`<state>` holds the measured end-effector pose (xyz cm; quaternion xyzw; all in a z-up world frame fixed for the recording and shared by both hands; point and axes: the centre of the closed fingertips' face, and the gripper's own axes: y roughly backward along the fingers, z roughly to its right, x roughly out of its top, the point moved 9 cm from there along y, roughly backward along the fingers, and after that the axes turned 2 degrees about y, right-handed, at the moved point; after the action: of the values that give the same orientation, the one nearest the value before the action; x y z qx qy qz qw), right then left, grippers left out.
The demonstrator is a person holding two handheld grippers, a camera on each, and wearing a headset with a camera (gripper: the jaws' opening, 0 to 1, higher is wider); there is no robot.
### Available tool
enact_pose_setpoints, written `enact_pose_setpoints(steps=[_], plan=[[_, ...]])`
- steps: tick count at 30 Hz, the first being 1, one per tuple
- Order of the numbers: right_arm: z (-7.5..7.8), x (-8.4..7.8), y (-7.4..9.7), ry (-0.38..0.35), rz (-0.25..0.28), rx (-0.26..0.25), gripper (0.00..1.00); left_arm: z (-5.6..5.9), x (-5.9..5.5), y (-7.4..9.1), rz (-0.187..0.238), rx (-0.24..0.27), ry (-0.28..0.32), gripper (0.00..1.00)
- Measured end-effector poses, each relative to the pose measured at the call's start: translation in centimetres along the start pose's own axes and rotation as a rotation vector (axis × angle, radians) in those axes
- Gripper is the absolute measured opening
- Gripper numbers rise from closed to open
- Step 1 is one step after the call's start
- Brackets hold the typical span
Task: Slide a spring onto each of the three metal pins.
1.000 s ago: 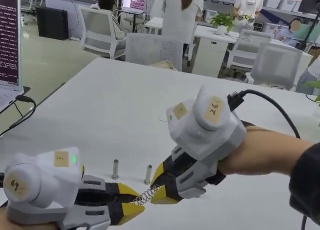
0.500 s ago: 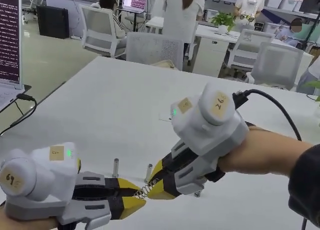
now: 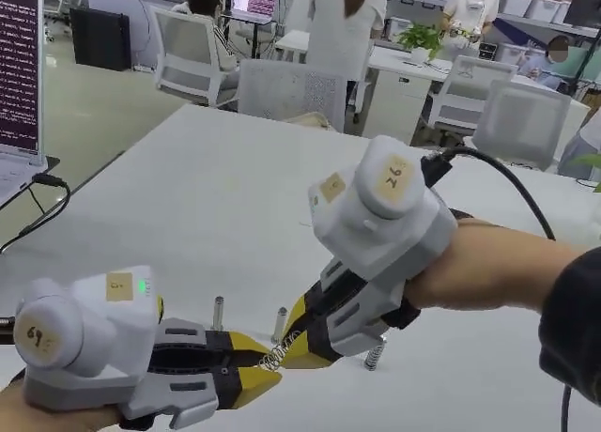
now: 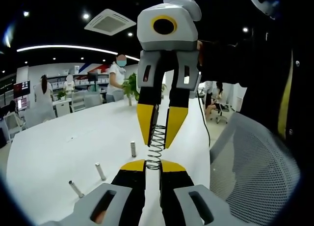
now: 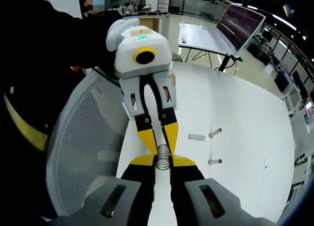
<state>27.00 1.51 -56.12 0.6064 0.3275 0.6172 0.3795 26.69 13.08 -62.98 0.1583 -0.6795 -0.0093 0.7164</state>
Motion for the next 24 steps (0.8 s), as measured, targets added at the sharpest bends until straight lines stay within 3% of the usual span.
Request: enact_pose_setpoints(steps=[24], plan=[[0.1,-0.3,-0.3,-0.002,-0.08,0.022,0.07,0.1,-0.4,-1.6,-0.036,-0.031,0.006,0.03]])
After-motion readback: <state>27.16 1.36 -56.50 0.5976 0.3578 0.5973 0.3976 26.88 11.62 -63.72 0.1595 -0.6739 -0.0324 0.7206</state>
